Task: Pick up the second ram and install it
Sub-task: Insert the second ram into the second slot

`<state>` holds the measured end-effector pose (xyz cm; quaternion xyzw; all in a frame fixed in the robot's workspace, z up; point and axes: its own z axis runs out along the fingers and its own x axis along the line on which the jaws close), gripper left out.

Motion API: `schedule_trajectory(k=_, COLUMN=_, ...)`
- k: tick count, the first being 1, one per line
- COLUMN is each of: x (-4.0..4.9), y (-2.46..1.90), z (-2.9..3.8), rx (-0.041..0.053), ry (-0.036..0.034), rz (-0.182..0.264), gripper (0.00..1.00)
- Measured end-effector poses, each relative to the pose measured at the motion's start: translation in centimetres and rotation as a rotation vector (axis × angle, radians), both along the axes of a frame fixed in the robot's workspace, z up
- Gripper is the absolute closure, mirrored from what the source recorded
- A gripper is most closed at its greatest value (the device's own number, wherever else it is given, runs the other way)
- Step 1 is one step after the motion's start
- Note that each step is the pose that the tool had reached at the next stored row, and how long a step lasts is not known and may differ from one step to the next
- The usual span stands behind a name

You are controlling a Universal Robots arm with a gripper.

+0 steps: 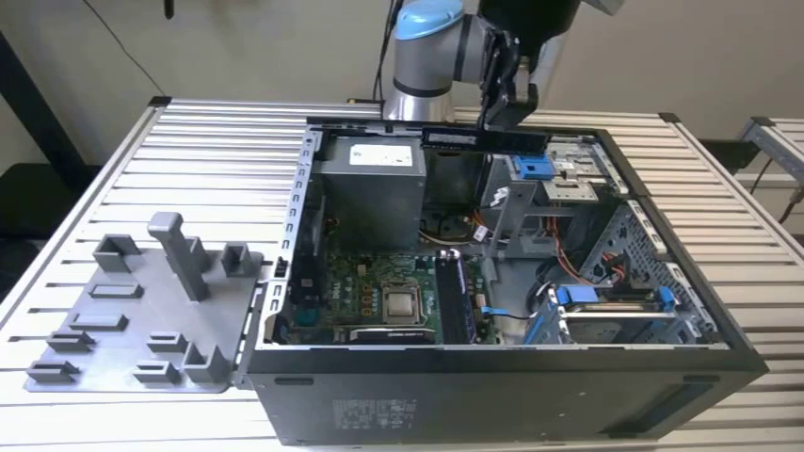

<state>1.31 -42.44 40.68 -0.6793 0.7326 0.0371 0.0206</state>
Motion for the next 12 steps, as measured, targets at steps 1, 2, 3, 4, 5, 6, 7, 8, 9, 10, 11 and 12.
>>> schedule_trajectory(k=1, x=0.00, y=0.00, z=0.00, rx=0.0001, ry=0.0000, rz=-0.010, gripper=0.86)
schedule_trajectory(k=2, x=0.00, y=0.00, z=-0.01, rx=0.0001, ry=0.0000, rz=-0.020, gripper=0.86)
schedule_trajectory(k=3, x=0.00, y=0.00, z=-0.01, rx=0.0001, ry=0.0000, rz=-0.031, gripper=0.86)
schedule_trajectory(k=4, x=0.00, y=0.00, z=0.00, rx=0.0000, ry=0.0000, rz=-0.041, gripper=0.86)
schedule_trajectory(k=5, x=0.00, y=0.00, z=-0.01, rx=0.0000, ry=0.0000, rz=-0.052, gripper=0.86)
schedule_trajectory(k=6, x=0.00, y=0.00, z=-0.01, rx=0.0000, ry=0.0000, rz=-0.063, gripper=0.86)
schedule_trajectory(k=7, x=0.00, y=0.00, z=-0.01, rx=0.0000, ry=0.0000, rz=-0.073, gripper=0.86)
schedule_trajectory(k=8, x=0.00, y=0.00, z=-0.02, rx=0.0001, ry=0.0000, rz=-0.084, gripper=0.86)
schedule_trajectory(k=9, x=0.00, y=0.00, z=-0.02, rx=0.0001, ry=0.0000, rz=-0.094, gripper=0.86)
schedule_trajectory(k=10, x=0.00, y=0.00, z=-0.02, rx=0.0001, ry=-0.0001, rz=-0.105, gripper=0.86)
schedule_trajectory(k=11, x=0.00, y=0.00, z=-0.02, rx=0.0000, ry=0.0000, rz=-0.116, gripper=0.86)
schedule_trajectory(k=12, x=0.00, y=0.00, z=-0.02, rx=0.0000, ry=0.0000, rz=-0.127, gripper=0.86)
